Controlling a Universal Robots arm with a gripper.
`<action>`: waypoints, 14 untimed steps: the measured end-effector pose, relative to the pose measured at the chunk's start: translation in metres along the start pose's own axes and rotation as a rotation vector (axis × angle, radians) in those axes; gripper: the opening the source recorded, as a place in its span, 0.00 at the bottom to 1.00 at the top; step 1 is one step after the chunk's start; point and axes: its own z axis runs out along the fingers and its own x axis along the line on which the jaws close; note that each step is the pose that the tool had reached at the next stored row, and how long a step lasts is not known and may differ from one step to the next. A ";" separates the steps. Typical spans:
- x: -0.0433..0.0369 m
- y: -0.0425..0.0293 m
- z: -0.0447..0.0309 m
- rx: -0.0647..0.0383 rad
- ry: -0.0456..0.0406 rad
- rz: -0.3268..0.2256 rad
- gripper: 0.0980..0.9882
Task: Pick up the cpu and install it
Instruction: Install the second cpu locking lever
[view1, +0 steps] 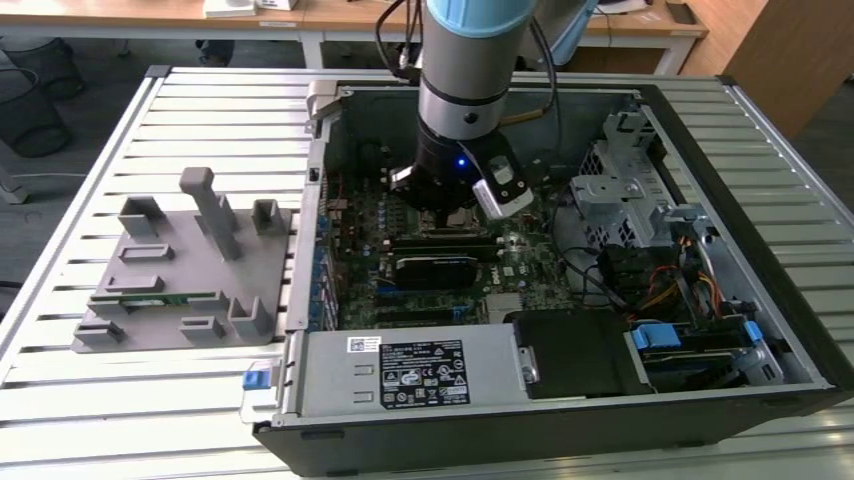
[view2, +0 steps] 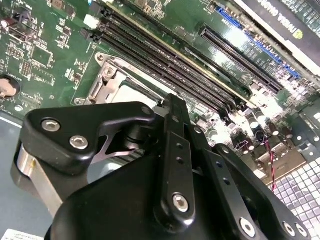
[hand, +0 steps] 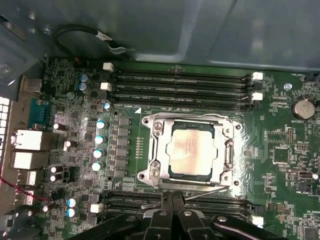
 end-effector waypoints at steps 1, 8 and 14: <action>0.0006 -0.0016 0.0003 -0.002 -0.0002 0.000 0.01; 0.0087 -0.0084 0.0035 -0.020 -0.0011 0.000 0.01; 0.0099 -0.0097 0.0082 -0.035 -0.0019 0.000 0.01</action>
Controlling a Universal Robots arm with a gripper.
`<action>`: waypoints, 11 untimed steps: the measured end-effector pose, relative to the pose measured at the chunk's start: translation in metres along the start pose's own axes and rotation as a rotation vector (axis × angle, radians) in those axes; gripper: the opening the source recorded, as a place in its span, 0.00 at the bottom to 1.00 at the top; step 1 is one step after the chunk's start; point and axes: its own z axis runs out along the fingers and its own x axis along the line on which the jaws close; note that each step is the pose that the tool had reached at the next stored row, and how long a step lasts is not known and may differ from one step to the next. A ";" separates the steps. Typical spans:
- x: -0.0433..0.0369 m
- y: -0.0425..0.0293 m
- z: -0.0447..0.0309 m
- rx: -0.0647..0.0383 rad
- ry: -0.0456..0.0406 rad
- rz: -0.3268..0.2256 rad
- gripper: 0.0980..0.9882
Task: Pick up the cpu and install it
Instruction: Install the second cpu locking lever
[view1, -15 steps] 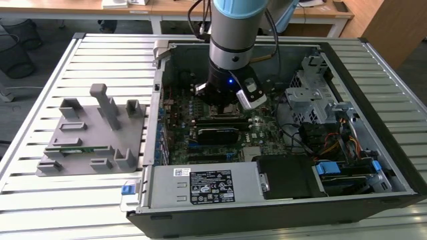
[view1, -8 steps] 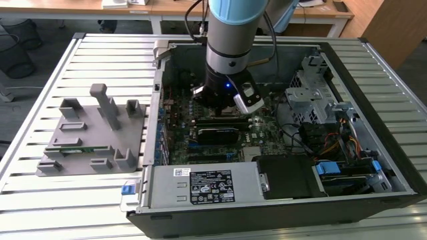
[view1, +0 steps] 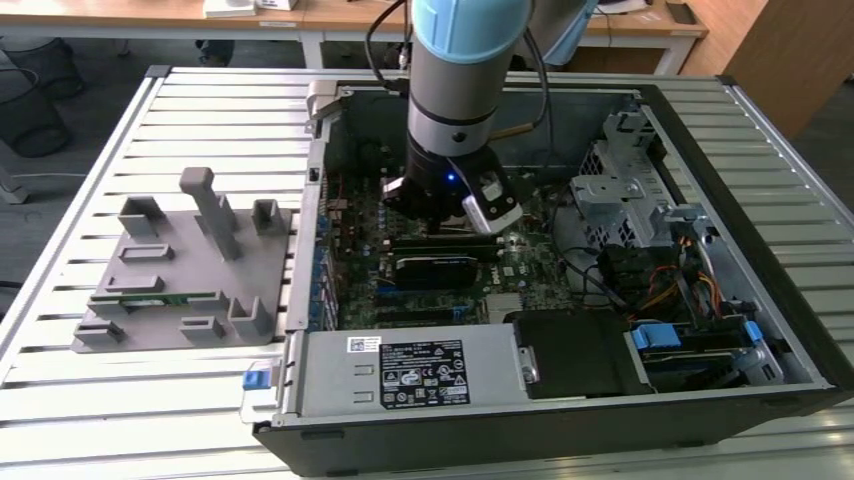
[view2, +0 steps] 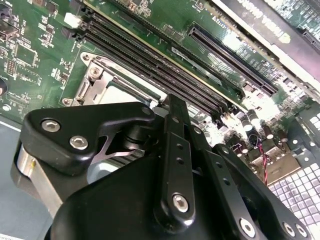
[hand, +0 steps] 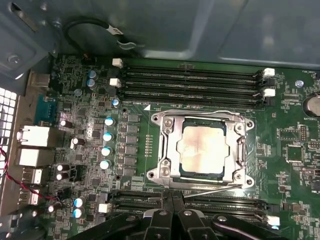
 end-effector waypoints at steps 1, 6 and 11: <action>0.0001 -0.0002 0.0008 -0.002 0.0000 0.000 0.01; 0.0009 -0.0011 0.0047 -0.012 -0.0002 0.000 0.01; 0.0018 -0.0018 0.0088 -0.024 -0.0009 0.000 0.01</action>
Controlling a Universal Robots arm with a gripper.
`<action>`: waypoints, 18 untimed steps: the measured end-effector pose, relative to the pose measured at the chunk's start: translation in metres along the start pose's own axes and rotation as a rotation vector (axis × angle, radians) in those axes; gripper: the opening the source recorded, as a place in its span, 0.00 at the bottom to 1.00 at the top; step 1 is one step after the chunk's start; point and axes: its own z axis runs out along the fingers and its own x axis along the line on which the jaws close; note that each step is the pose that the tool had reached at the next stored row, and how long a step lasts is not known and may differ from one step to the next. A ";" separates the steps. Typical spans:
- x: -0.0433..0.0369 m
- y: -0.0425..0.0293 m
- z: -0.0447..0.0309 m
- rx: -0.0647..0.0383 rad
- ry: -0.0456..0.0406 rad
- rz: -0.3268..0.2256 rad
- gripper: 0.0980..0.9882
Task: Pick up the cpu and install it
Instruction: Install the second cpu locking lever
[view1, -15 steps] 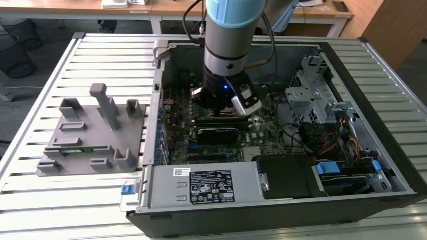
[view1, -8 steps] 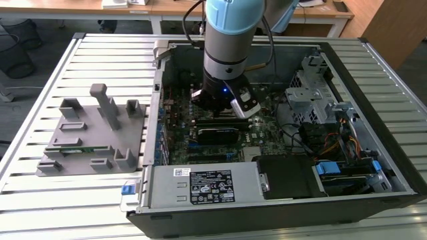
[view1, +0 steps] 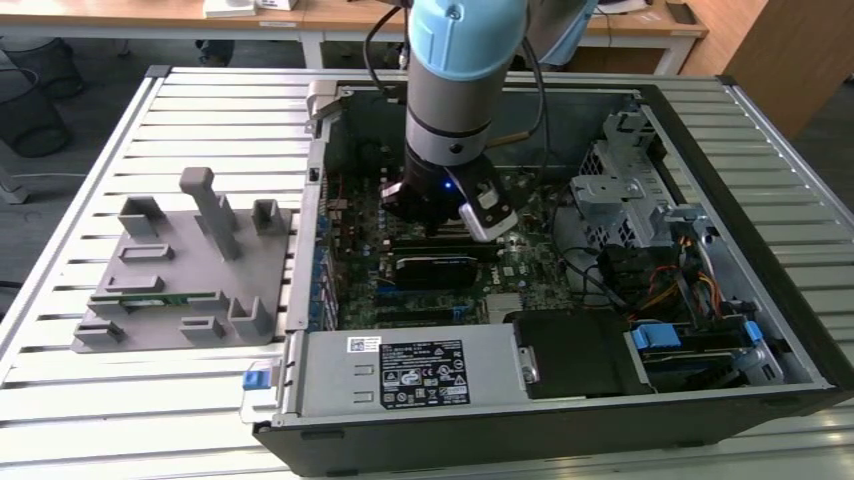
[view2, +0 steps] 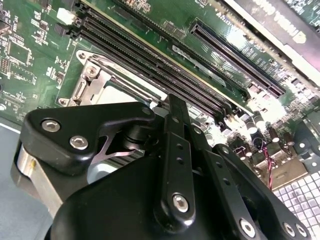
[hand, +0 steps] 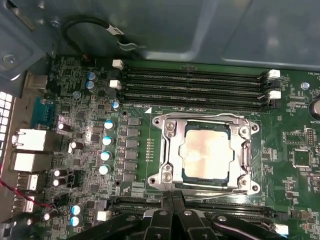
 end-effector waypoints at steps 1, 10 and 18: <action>0.0001 -0.0001 0.0002 -0.001 -0.0001 0.000 0.01; 0.0005 -0.0040 0.0014 -0.030 -0.0016 0.000 0.01; 0.0036 -0.0138 0.0003 -0.065 -0.0033 -0.001 0.01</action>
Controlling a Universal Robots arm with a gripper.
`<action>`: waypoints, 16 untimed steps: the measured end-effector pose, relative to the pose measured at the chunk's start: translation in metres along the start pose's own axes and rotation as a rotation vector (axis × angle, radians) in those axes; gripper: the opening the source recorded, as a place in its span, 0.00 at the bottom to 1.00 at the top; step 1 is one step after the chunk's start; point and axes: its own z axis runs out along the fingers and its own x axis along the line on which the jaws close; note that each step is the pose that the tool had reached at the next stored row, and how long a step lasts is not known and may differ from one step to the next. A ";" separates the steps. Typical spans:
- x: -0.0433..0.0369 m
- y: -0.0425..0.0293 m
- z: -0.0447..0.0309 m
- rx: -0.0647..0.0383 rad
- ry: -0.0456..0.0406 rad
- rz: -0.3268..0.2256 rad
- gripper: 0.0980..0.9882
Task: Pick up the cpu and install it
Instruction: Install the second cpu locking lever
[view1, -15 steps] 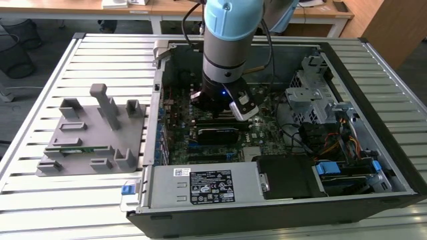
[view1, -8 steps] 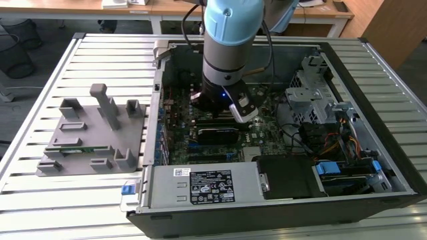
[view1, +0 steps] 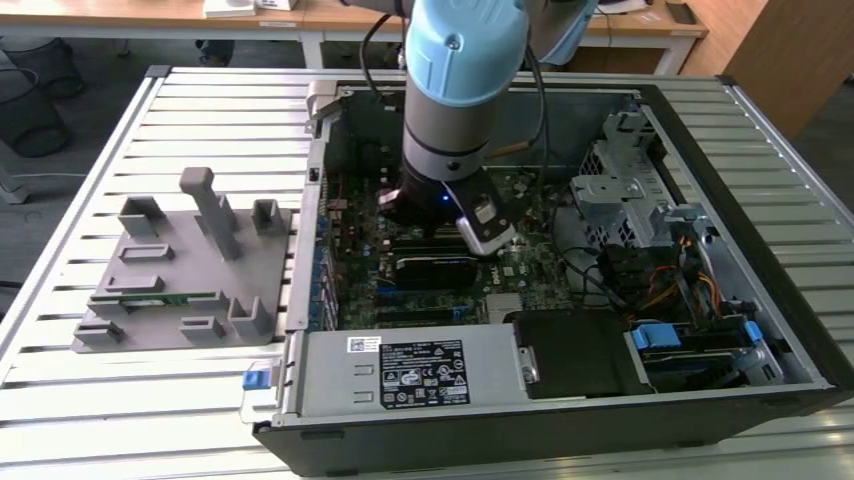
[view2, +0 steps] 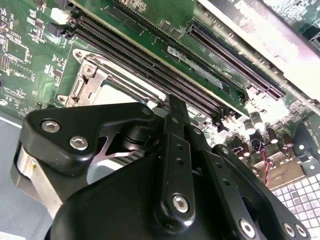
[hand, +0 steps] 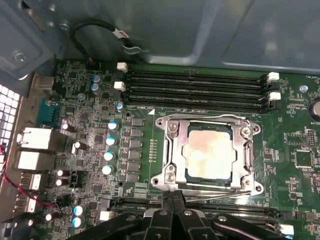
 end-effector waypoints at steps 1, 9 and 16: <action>0.0003 -0.0006 0.0001 -0.004 -0.0002 0.000 0.01; 0.0034 -0.0025 0.0075 -0.029 -0.0016 0.000 0.01; 0.0060 -0.0039 0.0131 -0.044 -0.0023 -0.001 0.01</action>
